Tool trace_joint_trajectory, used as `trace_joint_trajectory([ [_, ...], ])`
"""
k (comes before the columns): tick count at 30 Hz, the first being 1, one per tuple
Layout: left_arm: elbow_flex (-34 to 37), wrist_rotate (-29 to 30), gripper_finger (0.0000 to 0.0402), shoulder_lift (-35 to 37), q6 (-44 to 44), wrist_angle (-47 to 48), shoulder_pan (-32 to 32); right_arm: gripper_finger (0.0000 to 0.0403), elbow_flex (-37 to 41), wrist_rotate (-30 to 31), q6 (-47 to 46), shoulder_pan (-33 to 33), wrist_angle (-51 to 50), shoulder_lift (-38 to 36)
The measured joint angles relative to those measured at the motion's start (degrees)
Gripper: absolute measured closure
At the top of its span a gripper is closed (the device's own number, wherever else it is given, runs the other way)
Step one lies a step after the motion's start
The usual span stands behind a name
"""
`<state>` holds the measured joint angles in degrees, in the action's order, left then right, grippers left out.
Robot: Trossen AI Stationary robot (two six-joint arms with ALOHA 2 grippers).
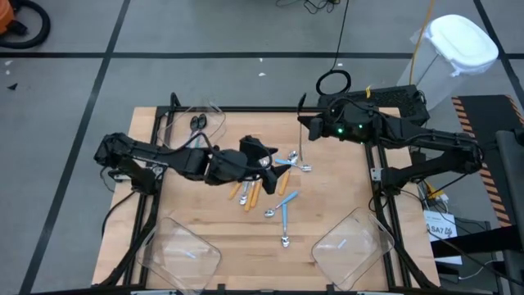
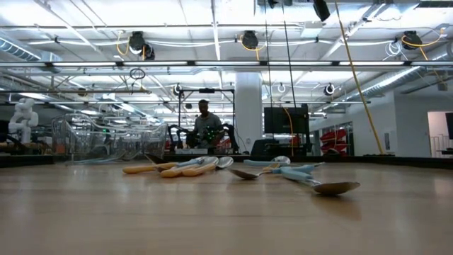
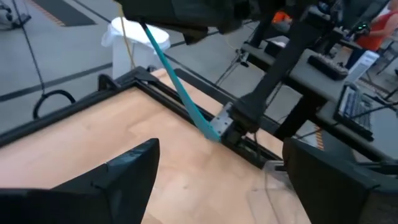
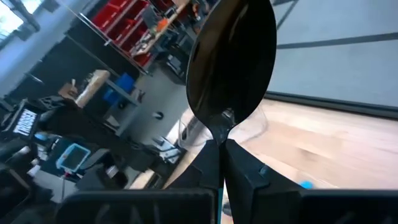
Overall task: Sort silverware by color (type)
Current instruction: Put the blue spoon into the top left transparent bin
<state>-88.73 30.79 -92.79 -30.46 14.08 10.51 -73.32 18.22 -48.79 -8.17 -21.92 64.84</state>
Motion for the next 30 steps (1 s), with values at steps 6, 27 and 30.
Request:
trace_joint_trajectory([
  [6,0.0,-5.5,0.0088,0.1,3.9,0.4,-3.8,0.0399,0.0,0.0,1.6,0.0,2.1,3.4],
  [27,0.0,-10.0,0.0113,-8.3,1.6,-8.3,-6.9,0.0399,0.0,-3.7,8.0,-2.7,5.7,3.0],
  [30,0.0,-8.4,0.0113,-9.1,0.4,-7.4,-6.9,0.0399,0.0,-3.9,8.1,-2.7,5.1,3.0],
])
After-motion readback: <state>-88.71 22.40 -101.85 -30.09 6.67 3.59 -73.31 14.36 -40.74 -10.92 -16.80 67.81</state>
